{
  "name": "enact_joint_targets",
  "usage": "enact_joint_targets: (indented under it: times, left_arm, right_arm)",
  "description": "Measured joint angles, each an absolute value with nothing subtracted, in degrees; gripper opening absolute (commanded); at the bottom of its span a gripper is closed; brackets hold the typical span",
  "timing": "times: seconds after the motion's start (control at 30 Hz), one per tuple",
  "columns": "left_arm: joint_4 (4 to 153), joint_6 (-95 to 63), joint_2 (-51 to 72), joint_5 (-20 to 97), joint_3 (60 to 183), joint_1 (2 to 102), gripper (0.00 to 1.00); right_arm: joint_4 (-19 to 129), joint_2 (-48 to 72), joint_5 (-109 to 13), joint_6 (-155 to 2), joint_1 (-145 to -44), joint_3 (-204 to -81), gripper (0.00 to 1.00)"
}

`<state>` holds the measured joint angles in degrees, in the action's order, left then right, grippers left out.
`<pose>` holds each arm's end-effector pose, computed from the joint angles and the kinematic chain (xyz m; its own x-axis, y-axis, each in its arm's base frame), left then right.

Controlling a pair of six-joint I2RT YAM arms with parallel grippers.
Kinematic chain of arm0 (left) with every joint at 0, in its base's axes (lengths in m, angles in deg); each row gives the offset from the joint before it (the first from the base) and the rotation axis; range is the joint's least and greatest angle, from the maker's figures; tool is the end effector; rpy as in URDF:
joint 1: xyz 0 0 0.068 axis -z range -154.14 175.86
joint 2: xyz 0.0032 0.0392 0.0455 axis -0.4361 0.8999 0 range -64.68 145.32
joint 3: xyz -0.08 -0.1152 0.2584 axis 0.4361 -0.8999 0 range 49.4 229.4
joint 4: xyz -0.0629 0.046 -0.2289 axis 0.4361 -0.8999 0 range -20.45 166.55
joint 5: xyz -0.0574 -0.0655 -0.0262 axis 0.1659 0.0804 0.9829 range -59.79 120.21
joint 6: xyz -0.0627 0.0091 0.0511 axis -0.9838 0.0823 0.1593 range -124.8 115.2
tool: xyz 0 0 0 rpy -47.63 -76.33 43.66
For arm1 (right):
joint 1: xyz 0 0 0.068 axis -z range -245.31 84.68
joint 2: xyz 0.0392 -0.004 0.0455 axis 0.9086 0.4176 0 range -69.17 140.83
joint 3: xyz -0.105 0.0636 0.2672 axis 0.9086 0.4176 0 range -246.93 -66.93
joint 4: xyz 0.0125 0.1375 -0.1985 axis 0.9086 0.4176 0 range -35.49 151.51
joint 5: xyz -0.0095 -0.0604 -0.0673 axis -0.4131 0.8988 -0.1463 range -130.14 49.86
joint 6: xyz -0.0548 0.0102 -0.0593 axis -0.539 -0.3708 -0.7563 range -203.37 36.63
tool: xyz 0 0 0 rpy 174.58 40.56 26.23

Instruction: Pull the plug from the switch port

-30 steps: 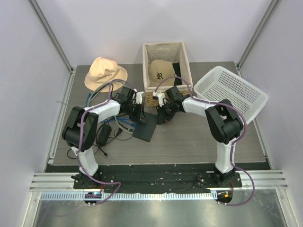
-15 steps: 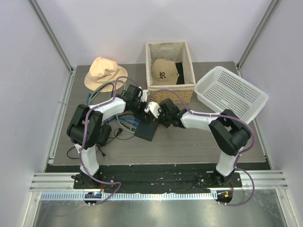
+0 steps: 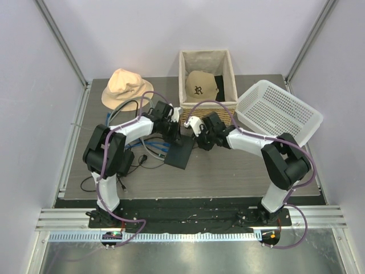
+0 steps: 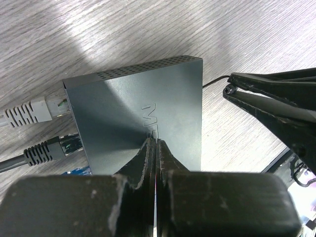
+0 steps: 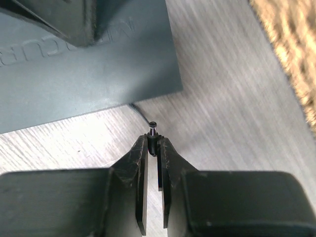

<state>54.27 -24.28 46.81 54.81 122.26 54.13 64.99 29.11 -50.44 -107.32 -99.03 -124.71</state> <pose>0.3421 -0.2173 0.1658 -0.9286 0.1551 -0.3371 0.3174 0.8026 -0.5051 0.2931 0.2108 0.1852 -0.3310 -0.7009 -0.6318 -0.8470 0.5158 -0.1285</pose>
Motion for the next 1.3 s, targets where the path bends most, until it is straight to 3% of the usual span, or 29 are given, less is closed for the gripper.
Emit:
enact_joint_targets:
  times: [0.13,0.23,0.27,0.37,0.4,0.43,0.57,0.7,0.8,0.87,1.3]
  left_arm:
    - [57.37,-23.87,43.94,55.35,119.26,53.82,0.0]
    - [59.86,-22.88,41.65,55.29,116.14,53.65,0.0]
    - [60.06,-22.29,40.82,55.29,115.13,53.41,0.01]
    - [59.34,-20.52,37.8,55.01,112.36,52.64,0.2]
    - [58.35,-20.0,36.66,54.68,111.46,52.38,0.3]
    - [57.15,-19.5,35.42,54.57,110.7,52.1,0.33]
    - [51.99,-17.97,30.46,53.04,109.06,50.68,0.46]
    - [50.75,-17.64,28.51,51.92,109.27,48.71,0.5]
    - [49.57,-17.59,29.84,51.09,110.65,46.94,0.51]
    - [48.63,-17.57,32.18,50.5,112.79,45.82,0.44]
    - [39.19,-11.26,33.6,57.74,113.01,42.85,0.32]
  right_arm:
    - [67.2,30.79,-48.24,-102.49,-99.01,-126.44,0.17]
    - [68.84,32.94,-45.83,-99.52,-99.01,-129.21,0.46]
    - [69.95,33.53,-44.17,-98.66,-99.01,-130.24,0.5]
    - [73.63,34.2,-41.22,-96.43,-98.46,-132.69,0.64]
    - [74.5,34.2,-40.89,-95.95,-98.31,-133.21,0.65]
    - [75.07,33.94,-40.87,-95.41,-98.15,-133.47,0.68]
    - [77.54,31.41,-44.61,-94.27,-97.83,-133.52,0.68]
    - [78.54,27.78,-49.81,-92.39,-97.89,-134.33,0.64]
    - [78.15,27.23,-52.21,-90.79,-97.98,-135.29,0.56]
    - [77.95,27.43,-54.03,-89.88,-98.24,-135.77,0.53]
    - [77.93,29.98,-59.78,-87.06,-100.89,-137.28,0.5]
